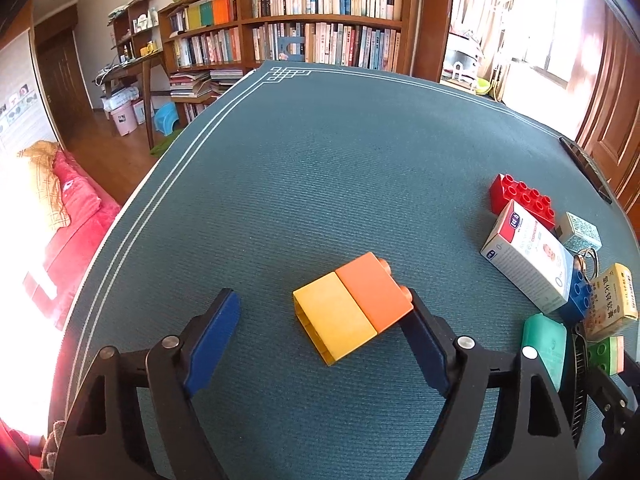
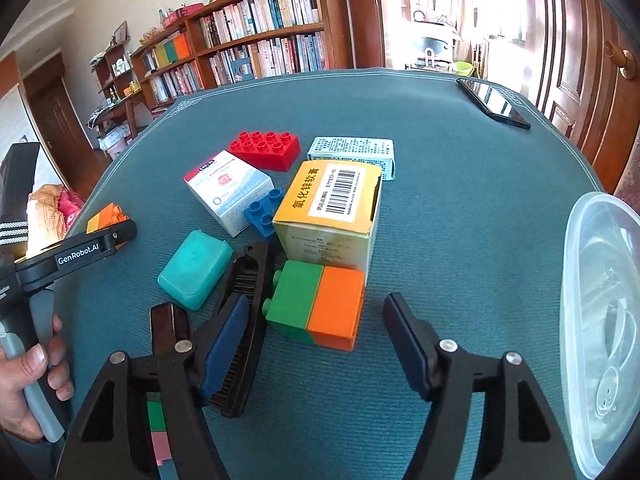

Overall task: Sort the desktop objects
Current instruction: 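Grasp the yellow-orange block with left gripper while right grasps green-orange block, then carry both blocks over the clear bowl and open both grippers to drop them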

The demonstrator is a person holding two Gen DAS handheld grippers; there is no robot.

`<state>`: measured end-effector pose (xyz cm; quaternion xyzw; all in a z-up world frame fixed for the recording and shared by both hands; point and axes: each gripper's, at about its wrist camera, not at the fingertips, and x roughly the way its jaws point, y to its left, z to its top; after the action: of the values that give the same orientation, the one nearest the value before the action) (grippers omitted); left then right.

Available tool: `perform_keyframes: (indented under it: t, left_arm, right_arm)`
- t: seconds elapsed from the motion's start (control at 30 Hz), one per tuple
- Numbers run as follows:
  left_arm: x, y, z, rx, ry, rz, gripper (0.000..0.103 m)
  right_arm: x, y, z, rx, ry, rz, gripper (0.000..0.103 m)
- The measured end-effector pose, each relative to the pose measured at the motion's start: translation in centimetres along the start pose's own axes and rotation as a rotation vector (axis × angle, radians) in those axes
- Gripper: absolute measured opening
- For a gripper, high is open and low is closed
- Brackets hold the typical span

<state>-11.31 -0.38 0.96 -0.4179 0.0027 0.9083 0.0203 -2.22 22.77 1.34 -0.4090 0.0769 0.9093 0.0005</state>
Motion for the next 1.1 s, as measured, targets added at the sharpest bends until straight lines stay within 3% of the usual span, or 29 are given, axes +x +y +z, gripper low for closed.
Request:
perform_keyframes:
  t: [0.2,0.4,0.73,0.87,1.1]
  left_arm:
    - [-0.1,0.4,-0.2,-0.018,-0.008,-0.013,0.075]
    - [-0.1,0.1,-0.1,-0.018,-0.008,-0.016,0.075]
    - [0.5,-0.7,0.3,0.01,-0.009,0.011,0.075]
    - [0.0,-0.2,-0.1,-0.011,-0.026,0.001,0.054]
    - [-1.5,-0.5,-1.0,-0.031,-0.037,-0.042,0.054]
  right_arm:
    - [-0.5,-1.1,-0.1,0.065,-0.008,0.027,0.055]
    - [-0.7,-1.8,-0.2,0.094,-0.012,0.022,0.053]
    - [-0.1,-0.8,-0.2,0.034,-0.01,-0.036,0.05]
    - [-1.0,-1.5,-0.4,0.057,-0.034,-0.014,0.047]
    - [-2.9,-2.5,-0.4,0.089,-0.074,0.006,0.047]
